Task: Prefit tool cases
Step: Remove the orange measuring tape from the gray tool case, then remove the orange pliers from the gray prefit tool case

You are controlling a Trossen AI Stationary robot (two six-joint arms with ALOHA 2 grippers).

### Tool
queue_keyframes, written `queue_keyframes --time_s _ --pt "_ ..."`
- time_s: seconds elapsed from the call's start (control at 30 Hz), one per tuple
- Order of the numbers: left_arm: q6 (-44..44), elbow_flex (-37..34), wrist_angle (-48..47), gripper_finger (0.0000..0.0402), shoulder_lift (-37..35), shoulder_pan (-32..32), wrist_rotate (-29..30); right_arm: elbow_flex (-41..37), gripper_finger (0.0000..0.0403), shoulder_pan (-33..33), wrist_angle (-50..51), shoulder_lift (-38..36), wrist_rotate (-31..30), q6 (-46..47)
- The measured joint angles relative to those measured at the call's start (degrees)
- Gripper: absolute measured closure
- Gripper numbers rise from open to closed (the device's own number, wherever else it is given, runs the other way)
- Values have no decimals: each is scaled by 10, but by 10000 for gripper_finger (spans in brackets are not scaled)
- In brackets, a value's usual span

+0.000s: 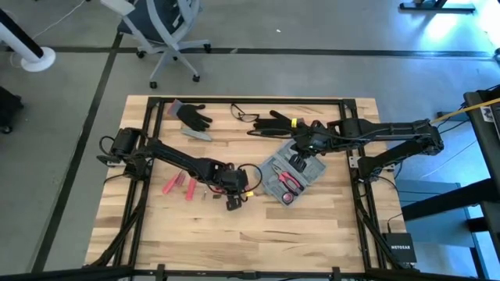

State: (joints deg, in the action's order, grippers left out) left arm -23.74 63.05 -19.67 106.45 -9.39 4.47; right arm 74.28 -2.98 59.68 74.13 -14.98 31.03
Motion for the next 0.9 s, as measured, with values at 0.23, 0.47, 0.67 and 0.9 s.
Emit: queue_keyframes --time_s 0.23,0.47,0.67,0.9 --pt "-3 -2 -9 334 -20 0 0 0 403 0 1 0 1 -8" --pt "-5 -2 -15 294 -35 0 2 0 403 0 0 0 5 -15" --pt "-9 3 -18 276 -39 3 2 0 403 0 11 0 70 -15" --pt "60 50 -19 285 -36 48 3 -44 403 1 58 2 130 -4"
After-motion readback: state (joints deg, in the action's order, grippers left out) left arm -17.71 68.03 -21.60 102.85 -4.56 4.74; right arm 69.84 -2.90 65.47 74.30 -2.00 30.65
